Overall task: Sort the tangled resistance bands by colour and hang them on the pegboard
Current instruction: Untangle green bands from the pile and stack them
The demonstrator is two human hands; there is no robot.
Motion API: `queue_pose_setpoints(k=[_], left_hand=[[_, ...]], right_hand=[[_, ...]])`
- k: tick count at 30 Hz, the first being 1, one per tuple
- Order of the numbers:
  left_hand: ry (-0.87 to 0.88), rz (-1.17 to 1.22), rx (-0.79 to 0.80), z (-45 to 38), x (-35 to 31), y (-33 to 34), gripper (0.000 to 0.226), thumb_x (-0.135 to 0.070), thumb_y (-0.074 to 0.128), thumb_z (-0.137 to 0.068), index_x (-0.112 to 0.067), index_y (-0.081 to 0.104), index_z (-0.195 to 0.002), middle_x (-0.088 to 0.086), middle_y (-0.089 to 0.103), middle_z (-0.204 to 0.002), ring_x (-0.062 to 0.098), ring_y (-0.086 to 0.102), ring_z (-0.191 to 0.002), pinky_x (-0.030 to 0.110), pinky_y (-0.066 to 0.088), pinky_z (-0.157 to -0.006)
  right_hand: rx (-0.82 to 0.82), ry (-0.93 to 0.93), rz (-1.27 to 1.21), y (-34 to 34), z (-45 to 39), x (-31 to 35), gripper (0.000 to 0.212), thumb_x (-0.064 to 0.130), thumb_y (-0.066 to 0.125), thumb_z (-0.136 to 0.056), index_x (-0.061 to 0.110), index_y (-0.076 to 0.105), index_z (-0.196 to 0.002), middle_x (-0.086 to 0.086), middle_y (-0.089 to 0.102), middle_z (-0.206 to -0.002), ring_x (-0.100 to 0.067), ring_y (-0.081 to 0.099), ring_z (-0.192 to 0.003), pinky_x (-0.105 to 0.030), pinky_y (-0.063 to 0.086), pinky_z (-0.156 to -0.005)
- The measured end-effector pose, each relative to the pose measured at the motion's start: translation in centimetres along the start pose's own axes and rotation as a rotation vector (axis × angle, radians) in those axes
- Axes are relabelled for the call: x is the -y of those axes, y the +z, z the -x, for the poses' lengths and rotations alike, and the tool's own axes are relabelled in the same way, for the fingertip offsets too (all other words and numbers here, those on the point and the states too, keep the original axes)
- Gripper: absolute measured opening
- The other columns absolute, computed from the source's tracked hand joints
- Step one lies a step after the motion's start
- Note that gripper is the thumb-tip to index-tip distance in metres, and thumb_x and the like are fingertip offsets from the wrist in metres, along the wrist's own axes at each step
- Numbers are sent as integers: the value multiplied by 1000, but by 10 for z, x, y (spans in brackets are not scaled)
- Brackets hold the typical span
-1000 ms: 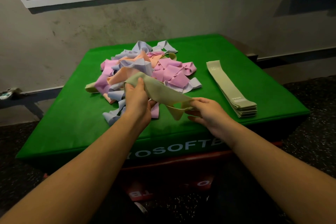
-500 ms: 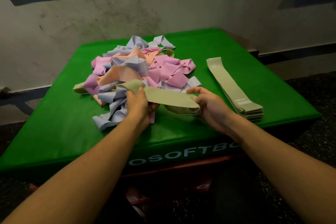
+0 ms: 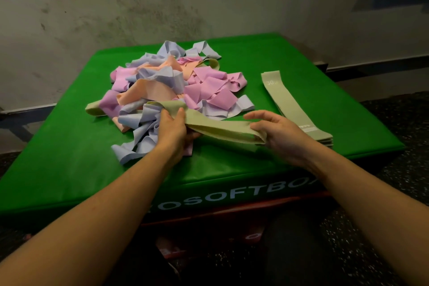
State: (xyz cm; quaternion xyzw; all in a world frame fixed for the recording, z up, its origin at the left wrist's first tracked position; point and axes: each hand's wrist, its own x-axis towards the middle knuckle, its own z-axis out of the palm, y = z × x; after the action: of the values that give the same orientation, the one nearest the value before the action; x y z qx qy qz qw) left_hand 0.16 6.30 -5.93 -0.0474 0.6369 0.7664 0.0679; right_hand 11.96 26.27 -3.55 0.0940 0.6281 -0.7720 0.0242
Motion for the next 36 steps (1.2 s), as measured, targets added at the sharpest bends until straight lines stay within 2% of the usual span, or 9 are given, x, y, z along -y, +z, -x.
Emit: queue_pose_setpoints(k=[5,9,11,14,18,23,28,32,36], left_hand=[[2,-64,2,-4,-17,9,17,-23,43,-106,-17,39,-121,13,54,-108,20,63,-81,26,54,-46],[-34,-89,55,-4,-30,27,26,-15,39,-106,-18,34,-130,9,53,-102,22,64,-80,48,62,-70],[-38,-103,74,-5,-35,37,33,-9,39,-104,-20,33,-135,9,57,-105,24,65,-85,53,59,-82],[-44,-76,58,-11,-42,52,46,-3,41,-101,-23,30,-140,14,57,-124,26,68,-93,44,61,-68],[-64,-99,101,-13,-48,79,56,-6,38,-103,-25,15,-150,16,53,-128,28,68,-91,41,61,-60],[-50,-195,149,-21,-53,124,25,-3,37,-103,-19,47,-120,14,57,-124,22,62,-93,36,56,-64],[-51,-271,278,-35,-43,175,44,5,42,-98,-13,39,-138,10,54,-115,25,58,-100,39,54,-71],[-44,-265,293,-48,-36,216,47,10,42,-94,-14,39,-134,9,53,-114,29,55,-112,47,53,-88],[-27,-327,303,-59,-21,247,42,7,36,-95,-15,42,-130,8,55,-120,24,55,-106,40,50,-77]], right_hand=[[248,-88,633,-19,24,14,55,6,72,-85,41,59,-125,5,53,-127,-16,59,-110,-22,54,-86],[275,-247,947,-24,38,20,74,5,72,-84,56,35,-123,11,42,-126,-6,50,-114,-16,45,-97],[275,-266,1033,-27,42,24,75,7,74,-82,55,30,-119,17,38,-122,-7,47,-111,-17,40,-100],[185,-324,1163,-36,42,28,63,0,67,-83,37,37,-125,11,35,-120,-8,40,-110,-20,35,-98],[-48,-557,1093,-59,32,27,41,-8,63,-77,25,59,-101,1,45,-105,-3,46,-91,-21,41,-84],[-150,-814,1213,-99,37,31,22,9,76,-77,24,79,-93,-2,59,-121,-20,49,-103,-23,35,-92],[-81,-783,1232,-131,51,30,31,11,68,-87,22,73,-116,3,72,-107,-13,61,-92,-29,52,-83],[-191,-777,1188,-158,53,29,22,26,61,-89,19,75,-105,1,72,-94,-14,61,-86,-38,56,-73],[-148,-841,1285,-176,46,21,16,26,65,-90,23,77,-100,8,73,-98,-16,60,-88,-43,53,-71]])
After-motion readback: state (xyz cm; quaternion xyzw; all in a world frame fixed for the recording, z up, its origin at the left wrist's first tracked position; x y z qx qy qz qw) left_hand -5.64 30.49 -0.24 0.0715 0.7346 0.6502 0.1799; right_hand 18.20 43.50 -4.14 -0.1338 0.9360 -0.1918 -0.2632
